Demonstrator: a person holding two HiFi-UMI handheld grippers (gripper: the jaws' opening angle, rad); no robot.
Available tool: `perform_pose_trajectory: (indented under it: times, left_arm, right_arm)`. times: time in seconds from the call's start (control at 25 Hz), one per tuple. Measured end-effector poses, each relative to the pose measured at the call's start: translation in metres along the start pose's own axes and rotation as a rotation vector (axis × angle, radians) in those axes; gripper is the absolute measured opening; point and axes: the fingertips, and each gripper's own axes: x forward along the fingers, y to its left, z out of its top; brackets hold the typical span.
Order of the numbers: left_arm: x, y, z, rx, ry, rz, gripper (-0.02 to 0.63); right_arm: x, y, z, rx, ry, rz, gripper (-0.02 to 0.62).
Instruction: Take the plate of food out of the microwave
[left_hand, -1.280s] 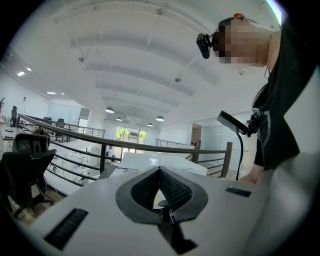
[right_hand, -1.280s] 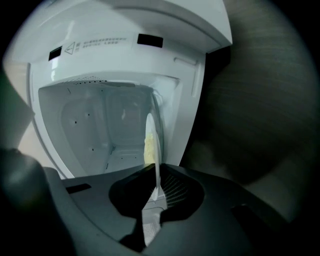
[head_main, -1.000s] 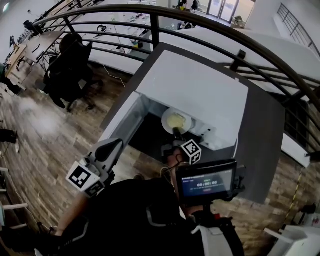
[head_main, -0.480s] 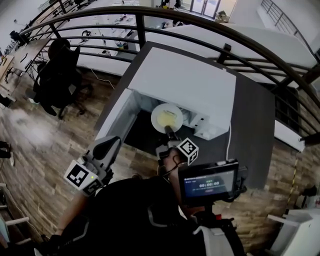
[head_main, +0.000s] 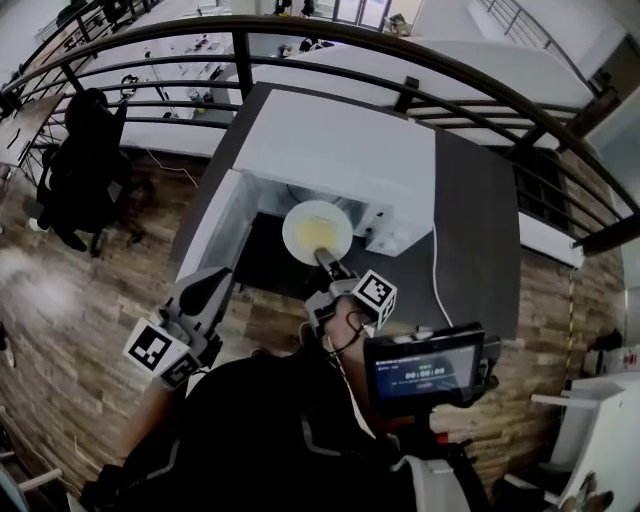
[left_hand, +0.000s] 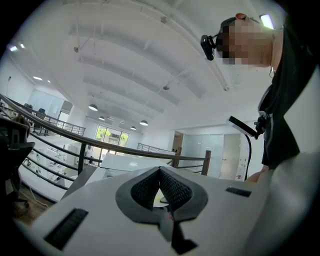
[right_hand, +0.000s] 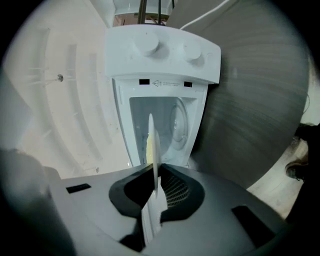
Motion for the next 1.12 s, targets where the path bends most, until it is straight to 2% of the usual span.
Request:
perform_pose_trajectory:
  times: [0.12, 0.32, 0.56, 0.84, 1.12]
  left_arm:
    - [-0.002, -0.005, 0.0, -0.025, 0.022, -0.025, 0.003]
    - [-0.012, -0.009, -0.005, -0.037, 0.004, -0.111, 0.003]
    - [-0.019, -0.008, -0.005, 0.015, -0.006, -0.183, 0.003]
    - [-0.019, -0.013, -0.008, 0.026, -0.014, -0.219, 0.003]
    - [-0.014, -0.028, 0.005, 0.029, -0.011, -0.199, 0.003]
  right_arm:
    - [-0.019, 0.017, -0.004, 0.008, -0.028, 0.005, 0.025]
    - [-0.051, 0.033, -0.02, -0.011, -0.069, 0.019, 0.025]
    - [-0.087, 0.047, -0.036, -0.003, -0.139, 0.042, 0.025]
    - [-0.12, 0.061, -0.039, -0.022, -0.181, 0.066, 0.025]
    - [-0.144, 0.086, -0.028, -0.036, -0.175, 0.088, 0.025]
